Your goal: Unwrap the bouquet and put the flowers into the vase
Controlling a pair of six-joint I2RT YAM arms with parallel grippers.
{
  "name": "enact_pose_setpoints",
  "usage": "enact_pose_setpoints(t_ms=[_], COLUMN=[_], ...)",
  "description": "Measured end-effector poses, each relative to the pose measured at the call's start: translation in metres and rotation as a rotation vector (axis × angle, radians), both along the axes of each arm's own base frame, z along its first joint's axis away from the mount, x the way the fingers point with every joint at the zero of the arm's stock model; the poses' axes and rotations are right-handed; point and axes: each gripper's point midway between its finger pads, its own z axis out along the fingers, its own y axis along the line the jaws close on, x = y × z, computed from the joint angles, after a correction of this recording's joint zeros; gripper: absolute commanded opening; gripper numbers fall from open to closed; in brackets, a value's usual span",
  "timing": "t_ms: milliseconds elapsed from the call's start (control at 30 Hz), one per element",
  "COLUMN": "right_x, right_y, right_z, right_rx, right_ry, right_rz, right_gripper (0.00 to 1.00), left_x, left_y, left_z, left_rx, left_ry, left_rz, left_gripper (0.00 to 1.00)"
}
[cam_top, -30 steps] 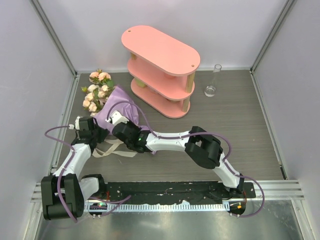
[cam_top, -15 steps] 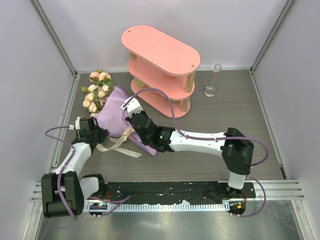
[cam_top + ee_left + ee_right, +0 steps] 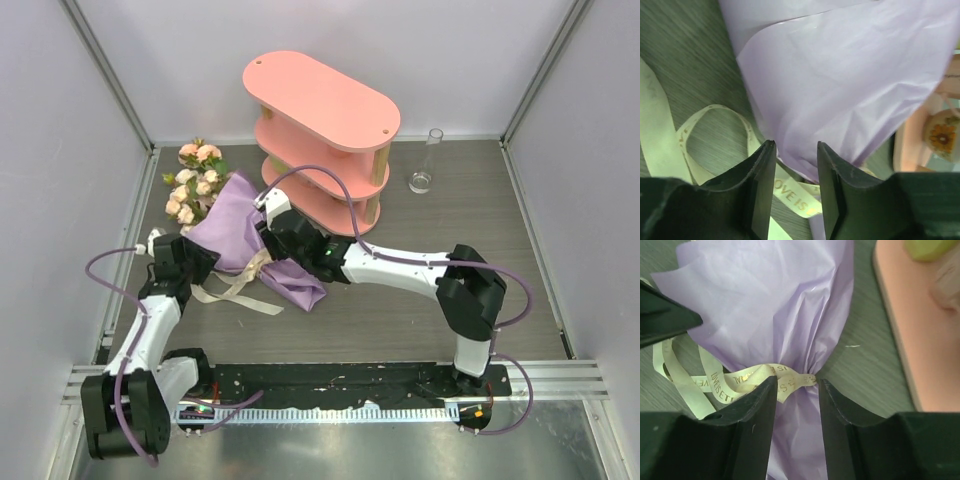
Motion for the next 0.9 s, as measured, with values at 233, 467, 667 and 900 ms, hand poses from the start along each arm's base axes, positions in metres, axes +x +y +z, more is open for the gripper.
enact_pose_setpoints(t_ms=[233,467,667,900], right_x=[0.001,-0.007,-0.015,-0.026], right_y=[0.002,0.008,0.018,0.027], right_z=[-0.051,-0.082,-0.083,-0.101], right_rx=[0.042,0.055,0.089,0.061], right_ry=[0.211,0.32,0.352,0.375], right_rz=[-0.001,-0.015,0.02,0.045], right_gripper=[0.59,0.58,0.51,0.51], left_x=[0.0,0.006,0.02,0.032], left_y=[-0.013,-0.038,-0.046,-0.048], left_z=[0.039,0.043,0.031,0.014], left_rx=[-0.032,-0.149,-0.203,-0.221], left_ry=[-0.139,-0.185,-0.168,-0.143], left_rz=[-0.059,-0.15,-0.184,-0.193], left_gripper=[0.38,0.42,0.47,0.47])
